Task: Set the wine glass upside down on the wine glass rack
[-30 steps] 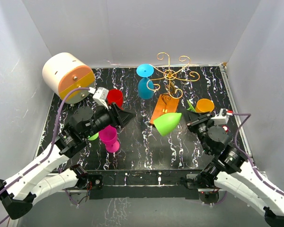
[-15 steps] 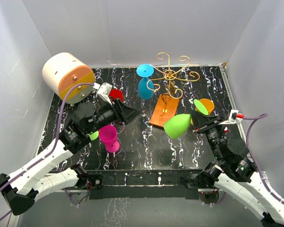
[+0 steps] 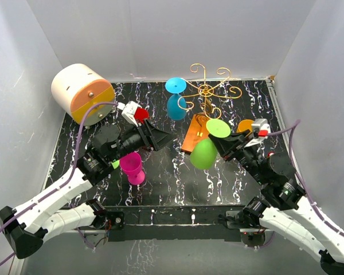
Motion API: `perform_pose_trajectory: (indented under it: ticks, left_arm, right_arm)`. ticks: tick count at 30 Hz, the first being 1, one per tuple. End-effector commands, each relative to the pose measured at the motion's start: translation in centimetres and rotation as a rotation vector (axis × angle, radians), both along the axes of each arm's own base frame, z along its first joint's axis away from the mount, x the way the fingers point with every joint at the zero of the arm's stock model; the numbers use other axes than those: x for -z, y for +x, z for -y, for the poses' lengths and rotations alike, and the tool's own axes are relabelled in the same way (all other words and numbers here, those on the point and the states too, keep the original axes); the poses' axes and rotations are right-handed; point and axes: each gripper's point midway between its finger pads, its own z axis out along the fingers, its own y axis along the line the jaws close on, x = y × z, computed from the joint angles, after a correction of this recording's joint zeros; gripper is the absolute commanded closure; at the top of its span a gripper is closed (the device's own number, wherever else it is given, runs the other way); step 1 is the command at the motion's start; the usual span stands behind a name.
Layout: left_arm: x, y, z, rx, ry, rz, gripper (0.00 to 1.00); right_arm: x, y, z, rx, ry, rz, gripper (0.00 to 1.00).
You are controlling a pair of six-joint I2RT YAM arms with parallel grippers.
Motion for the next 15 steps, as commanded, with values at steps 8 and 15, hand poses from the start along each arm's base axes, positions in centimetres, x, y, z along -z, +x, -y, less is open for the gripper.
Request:
perform_pose_trajectory:
  ticks: [8,15]
  left_arm:
    - [-4.0,-1.3,-0.1,0.033,-0.151,0.002,0.26]
    - [-4.1,-1.3,1.8,0.108,-0.322,-0.102,0.21]
  right_arm:
    - [-3.4,-1.9,-5.0,-0.266,-0.068,0.187,1.0]
    - [-2.8,-1.3,-6.4,-0.305,-0.108,0.177,1.0]
